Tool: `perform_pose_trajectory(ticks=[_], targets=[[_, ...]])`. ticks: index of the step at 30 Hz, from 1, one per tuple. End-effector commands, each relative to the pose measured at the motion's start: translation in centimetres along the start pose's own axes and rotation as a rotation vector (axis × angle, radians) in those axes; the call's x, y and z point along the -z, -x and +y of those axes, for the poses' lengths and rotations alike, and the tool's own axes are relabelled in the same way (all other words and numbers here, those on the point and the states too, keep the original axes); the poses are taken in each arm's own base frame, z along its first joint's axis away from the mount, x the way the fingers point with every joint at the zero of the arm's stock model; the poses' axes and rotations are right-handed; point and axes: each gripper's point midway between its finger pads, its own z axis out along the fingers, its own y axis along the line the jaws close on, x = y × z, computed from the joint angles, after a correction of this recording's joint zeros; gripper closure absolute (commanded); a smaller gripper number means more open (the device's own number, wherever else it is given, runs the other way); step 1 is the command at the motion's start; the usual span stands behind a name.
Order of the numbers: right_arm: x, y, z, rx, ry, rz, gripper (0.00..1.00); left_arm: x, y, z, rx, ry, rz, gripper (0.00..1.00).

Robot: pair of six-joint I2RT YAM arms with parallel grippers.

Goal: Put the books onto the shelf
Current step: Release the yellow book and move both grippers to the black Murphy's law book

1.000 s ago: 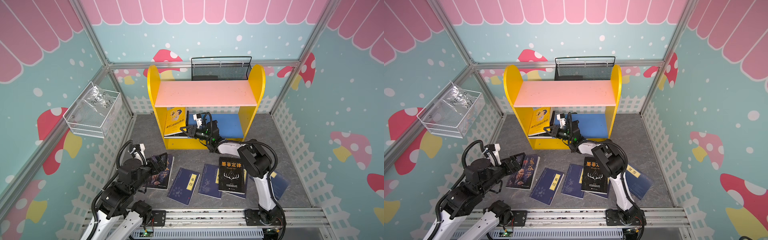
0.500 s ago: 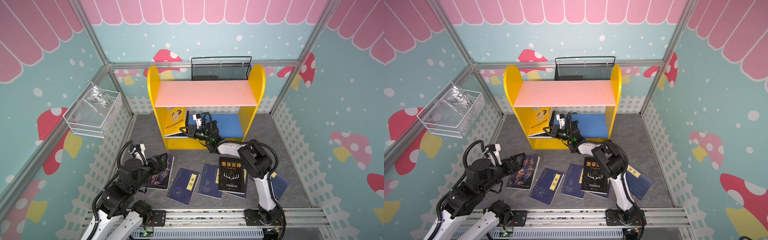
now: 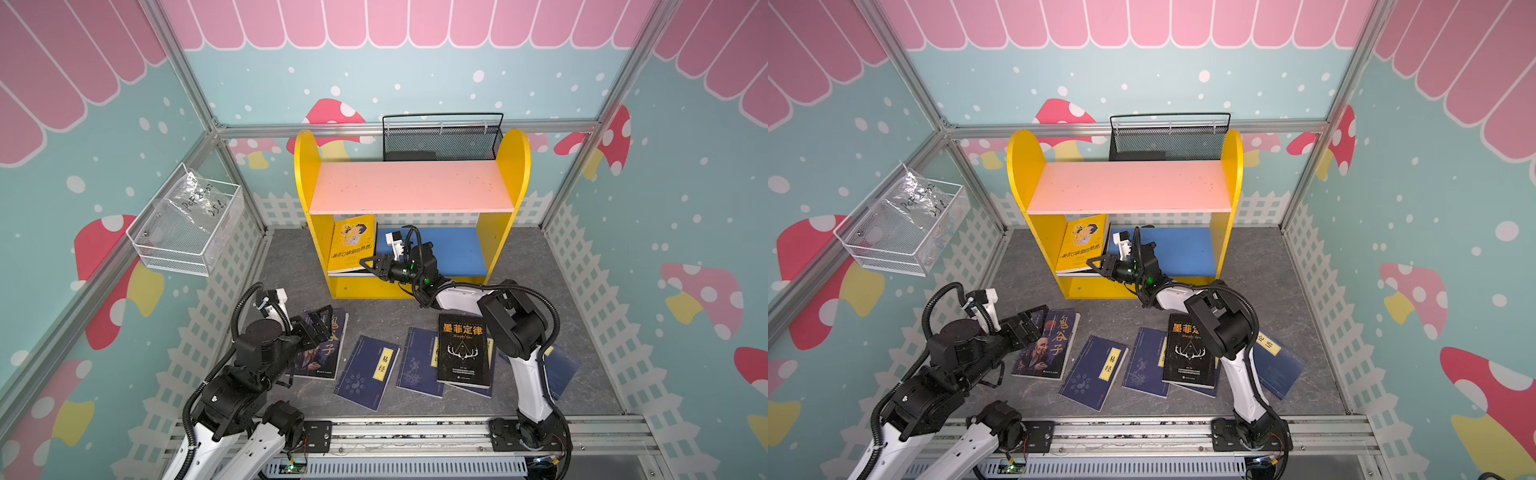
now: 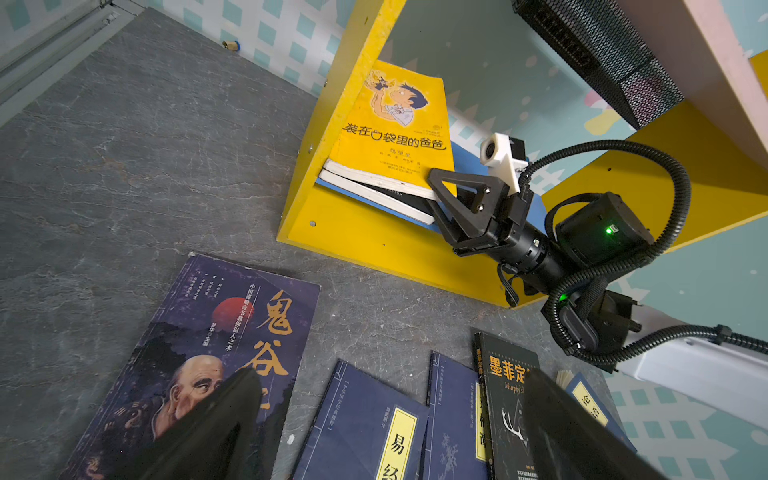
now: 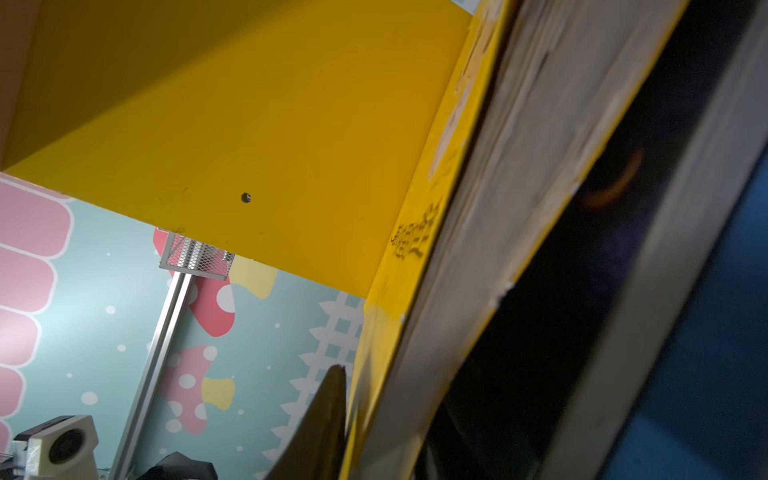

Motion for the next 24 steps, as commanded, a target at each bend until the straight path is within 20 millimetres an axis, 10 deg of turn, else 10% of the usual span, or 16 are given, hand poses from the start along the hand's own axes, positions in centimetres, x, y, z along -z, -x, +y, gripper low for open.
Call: perform_pose_trajectory(ticks=[1,24], targets=[[0.1,-0.8,1.9,0.021,0.002,0.03,0.69,0.0,0.2,0.5,0.01,0.022,-0.021,0.01],[2.2,-2.0,4.0,0.102,-0.242,0.039,0.44,-0.4,0.3,0.4,0.022,0.014,-0.028,0.01]])
